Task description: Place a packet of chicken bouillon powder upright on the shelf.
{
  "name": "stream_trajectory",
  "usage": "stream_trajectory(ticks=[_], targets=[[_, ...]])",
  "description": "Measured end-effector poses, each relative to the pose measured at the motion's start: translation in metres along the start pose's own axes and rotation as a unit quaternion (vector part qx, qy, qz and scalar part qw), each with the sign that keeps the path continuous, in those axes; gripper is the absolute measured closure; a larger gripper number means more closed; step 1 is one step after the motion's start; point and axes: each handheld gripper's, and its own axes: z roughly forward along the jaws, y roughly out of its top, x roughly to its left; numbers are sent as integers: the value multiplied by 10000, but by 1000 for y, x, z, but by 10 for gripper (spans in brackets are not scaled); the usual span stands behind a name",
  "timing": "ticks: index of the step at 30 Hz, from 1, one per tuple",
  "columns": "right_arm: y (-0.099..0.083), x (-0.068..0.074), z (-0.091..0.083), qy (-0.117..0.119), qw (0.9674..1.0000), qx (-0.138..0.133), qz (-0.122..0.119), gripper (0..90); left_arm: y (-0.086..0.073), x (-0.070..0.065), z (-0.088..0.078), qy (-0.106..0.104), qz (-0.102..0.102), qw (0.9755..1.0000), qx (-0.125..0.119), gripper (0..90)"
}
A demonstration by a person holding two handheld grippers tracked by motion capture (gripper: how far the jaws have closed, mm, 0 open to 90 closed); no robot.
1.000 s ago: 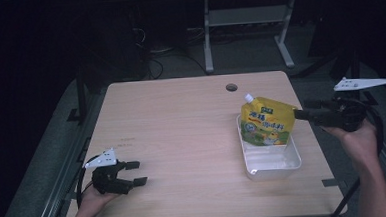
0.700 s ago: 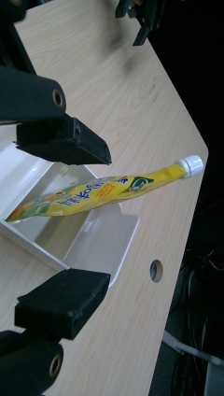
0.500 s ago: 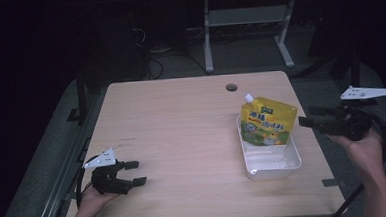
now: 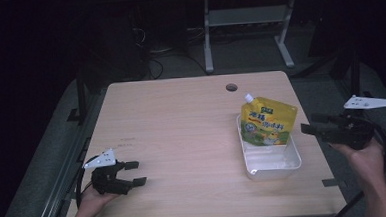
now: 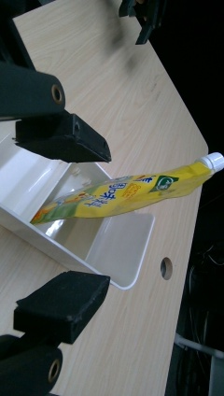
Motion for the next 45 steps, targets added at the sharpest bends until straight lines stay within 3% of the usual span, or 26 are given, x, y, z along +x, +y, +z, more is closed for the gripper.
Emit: stream_trajectory(ticks=[24,38,45], targets=[[-30,14,-1,24,10000,-2,-15,315,-1,-1,0,3,8,10000,-6,253],[-51,16,3,35,9999,14,126,307,-1,0,-1,4,34,10000,-13,253],[-56,25,4,67,10000,40,41,304,-1,0,-1,-2,34,10000,-9,253]])
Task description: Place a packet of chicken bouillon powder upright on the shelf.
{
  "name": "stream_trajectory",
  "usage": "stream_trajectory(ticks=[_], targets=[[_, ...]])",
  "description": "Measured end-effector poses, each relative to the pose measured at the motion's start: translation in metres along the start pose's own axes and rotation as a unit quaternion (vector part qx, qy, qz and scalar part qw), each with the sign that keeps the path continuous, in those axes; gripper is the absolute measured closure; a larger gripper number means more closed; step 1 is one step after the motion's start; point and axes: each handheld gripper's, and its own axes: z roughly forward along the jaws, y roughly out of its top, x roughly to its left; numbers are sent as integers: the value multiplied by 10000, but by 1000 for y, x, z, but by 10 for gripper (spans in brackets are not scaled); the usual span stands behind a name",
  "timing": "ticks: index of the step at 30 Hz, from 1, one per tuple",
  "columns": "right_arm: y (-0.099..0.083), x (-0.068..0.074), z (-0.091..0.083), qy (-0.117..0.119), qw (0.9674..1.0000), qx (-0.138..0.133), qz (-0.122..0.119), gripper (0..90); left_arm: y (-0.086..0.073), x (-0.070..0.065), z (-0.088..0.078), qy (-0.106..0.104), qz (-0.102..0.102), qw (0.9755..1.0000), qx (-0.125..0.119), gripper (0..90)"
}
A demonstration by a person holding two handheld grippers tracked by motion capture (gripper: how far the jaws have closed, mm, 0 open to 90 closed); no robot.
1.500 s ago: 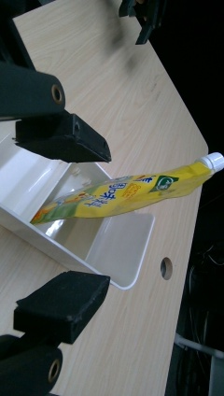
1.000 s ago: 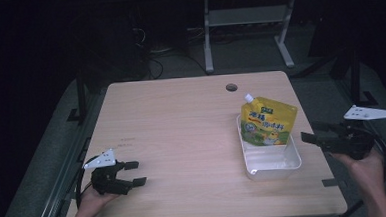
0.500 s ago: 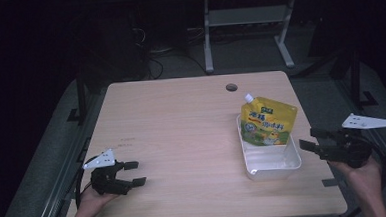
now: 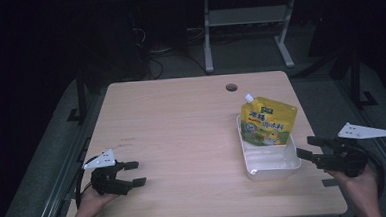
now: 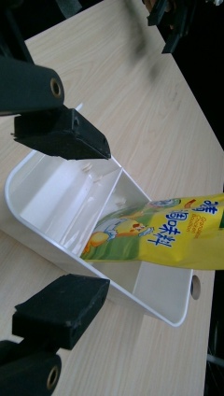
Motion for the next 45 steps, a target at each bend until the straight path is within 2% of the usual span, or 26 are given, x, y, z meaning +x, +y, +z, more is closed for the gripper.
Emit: stream_trajectory(ticks=[20,36,45], targets=[[-10,16,3,73,9999,57,-118,296,0,0,0,-16,-13,10000,-19,253],[-24,22,5,83,9999,93,-73,286,-1,0,0,-25,-11,10000,2,253],[-36,20,0,58,9997,-200,94,269,-1,0,0,-23,7,10000,8,253]])
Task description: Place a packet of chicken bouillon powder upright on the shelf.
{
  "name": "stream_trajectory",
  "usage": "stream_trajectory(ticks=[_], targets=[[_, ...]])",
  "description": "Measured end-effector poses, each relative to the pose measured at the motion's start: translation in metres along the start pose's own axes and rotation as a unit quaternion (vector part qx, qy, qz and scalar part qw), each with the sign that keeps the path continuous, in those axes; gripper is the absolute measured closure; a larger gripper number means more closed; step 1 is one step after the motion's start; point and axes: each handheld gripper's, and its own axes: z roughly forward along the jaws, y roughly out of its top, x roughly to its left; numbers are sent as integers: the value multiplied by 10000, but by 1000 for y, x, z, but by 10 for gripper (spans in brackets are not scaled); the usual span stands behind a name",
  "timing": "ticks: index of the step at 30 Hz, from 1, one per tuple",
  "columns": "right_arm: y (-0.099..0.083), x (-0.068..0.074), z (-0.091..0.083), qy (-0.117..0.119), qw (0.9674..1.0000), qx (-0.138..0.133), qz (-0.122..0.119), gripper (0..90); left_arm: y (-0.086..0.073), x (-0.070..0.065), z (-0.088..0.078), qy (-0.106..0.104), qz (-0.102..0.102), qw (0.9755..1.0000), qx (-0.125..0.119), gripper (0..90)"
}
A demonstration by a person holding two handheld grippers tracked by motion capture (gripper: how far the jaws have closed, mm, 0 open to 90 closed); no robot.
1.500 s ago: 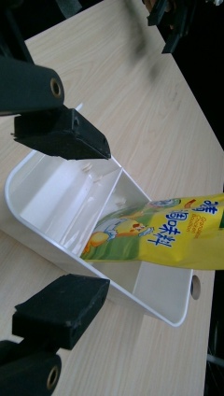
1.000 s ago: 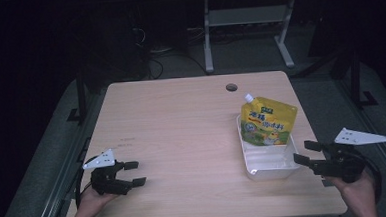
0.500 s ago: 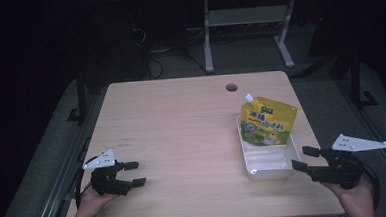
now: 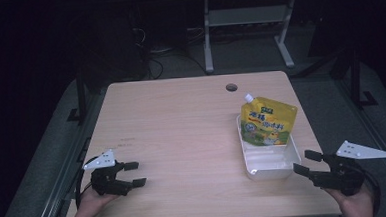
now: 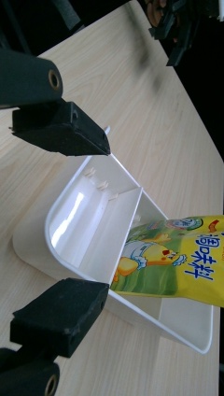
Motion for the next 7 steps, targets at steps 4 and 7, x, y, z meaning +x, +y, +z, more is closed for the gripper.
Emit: stream_trajectory(ticks=[4,7], targets=[[-4,0,0,-21,10000,-17,50,261,0,0,0,1,5,10000,0,253],[-6,0,0,-64,10000,-15,41,257,0,0,0,2,7,10000,1,253]])
